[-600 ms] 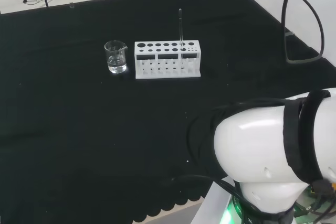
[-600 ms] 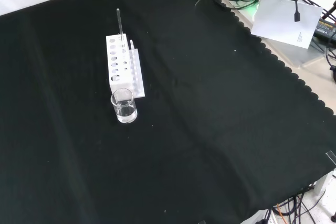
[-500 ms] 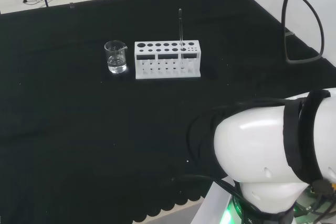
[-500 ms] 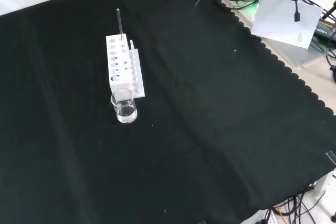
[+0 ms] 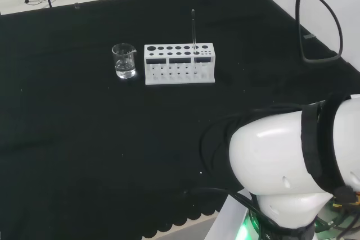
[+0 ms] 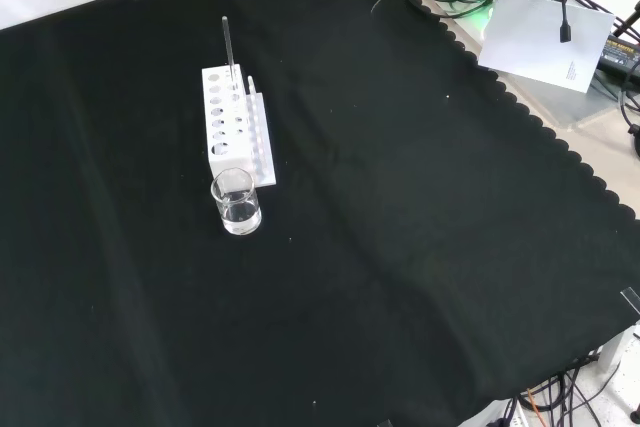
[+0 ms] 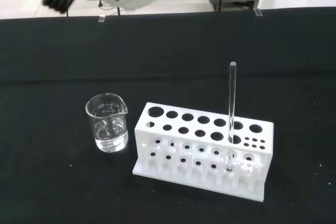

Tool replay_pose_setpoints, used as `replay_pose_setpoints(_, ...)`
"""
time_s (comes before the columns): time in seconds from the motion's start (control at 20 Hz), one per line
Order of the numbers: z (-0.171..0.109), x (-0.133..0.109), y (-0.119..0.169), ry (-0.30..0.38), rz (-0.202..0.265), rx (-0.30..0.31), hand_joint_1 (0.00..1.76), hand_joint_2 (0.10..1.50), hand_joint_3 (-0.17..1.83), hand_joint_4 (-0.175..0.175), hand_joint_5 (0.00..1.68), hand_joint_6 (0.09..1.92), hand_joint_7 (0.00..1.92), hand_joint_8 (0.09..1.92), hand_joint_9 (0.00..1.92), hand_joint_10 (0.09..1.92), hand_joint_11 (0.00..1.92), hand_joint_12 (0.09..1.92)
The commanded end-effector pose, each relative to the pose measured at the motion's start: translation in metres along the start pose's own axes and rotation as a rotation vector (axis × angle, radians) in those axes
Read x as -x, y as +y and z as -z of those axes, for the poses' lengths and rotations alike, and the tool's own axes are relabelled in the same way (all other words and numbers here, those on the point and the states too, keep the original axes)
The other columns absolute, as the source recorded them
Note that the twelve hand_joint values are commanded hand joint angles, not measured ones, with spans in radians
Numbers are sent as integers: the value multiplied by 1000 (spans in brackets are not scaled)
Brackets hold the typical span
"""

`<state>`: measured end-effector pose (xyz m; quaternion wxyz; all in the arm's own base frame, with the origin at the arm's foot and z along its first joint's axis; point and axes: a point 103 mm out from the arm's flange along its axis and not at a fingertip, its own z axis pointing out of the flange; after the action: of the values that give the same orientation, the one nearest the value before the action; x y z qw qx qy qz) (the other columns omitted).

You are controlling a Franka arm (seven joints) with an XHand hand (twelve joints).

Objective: Take the glass rod from the white test tube rack.

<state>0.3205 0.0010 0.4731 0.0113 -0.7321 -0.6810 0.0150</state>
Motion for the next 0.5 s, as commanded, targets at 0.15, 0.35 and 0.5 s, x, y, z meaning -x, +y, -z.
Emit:
replay_pose_setpoints(0.15,21,0,3,8,20,58,872,686,735,-144,46,87,0,380,0,714,0,1384)
replay_pose_setpoints(0.35,19,9,22,32,18,55,850,692,732,-142,55,87,0,423,0,758,0,1433)
replay_pose_setpoints(0.5,19,19,36,41,7,44,840,694,731,-140,61,87,0,452,0,775,0,1447)
